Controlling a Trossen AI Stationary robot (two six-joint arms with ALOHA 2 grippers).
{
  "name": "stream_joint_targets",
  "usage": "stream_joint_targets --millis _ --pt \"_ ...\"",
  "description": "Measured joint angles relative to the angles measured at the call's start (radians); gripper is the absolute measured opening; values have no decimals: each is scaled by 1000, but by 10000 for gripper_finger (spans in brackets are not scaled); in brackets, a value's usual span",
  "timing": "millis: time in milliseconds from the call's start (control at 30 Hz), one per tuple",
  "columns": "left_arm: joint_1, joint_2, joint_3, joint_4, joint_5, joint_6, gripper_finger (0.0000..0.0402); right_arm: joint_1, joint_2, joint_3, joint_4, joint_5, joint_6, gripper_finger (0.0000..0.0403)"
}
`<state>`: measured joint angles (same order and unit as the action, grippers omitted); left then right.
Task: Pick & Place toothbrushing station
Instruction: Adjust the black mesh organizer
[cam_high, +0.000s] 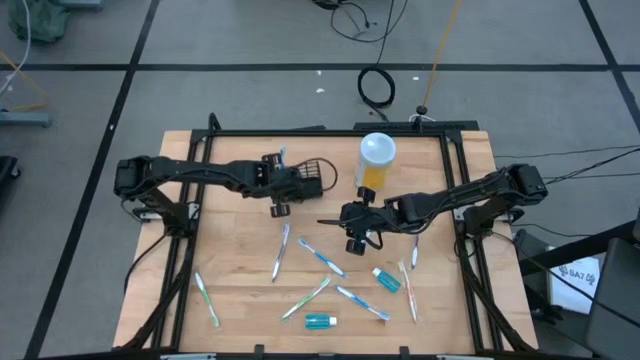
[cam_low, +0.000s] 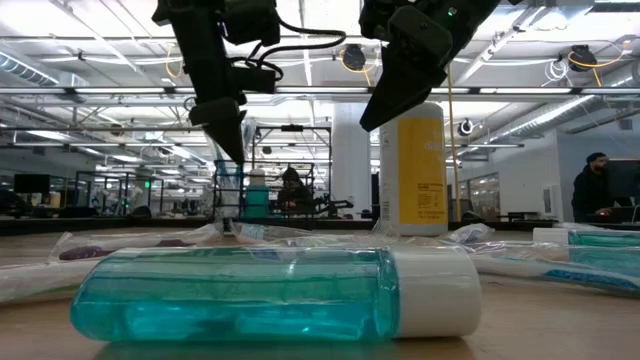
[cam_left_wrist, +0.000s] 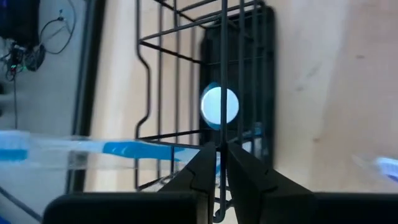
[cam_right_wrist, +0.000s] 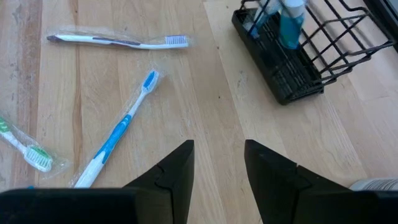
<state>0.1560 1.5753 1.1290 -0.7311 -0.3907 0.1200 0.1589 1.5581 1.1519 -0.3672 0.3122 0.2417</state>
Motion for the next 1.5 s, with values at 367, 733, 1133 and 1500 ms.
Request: stream_joint_targets --millis 367,733,1133,1500 --pt "124 0 33 6 73 73 34 0 0 0 0 0 0 137" --pt "237 0 33 38 106 194 34 0 0 0 0 0 0 137" --pt "240 2 60 16 236 174 5 0 0 0 0 0 -21 137" --pt "177 2 60 -19 234 159 6 0 0 0 0 0 -19 137"
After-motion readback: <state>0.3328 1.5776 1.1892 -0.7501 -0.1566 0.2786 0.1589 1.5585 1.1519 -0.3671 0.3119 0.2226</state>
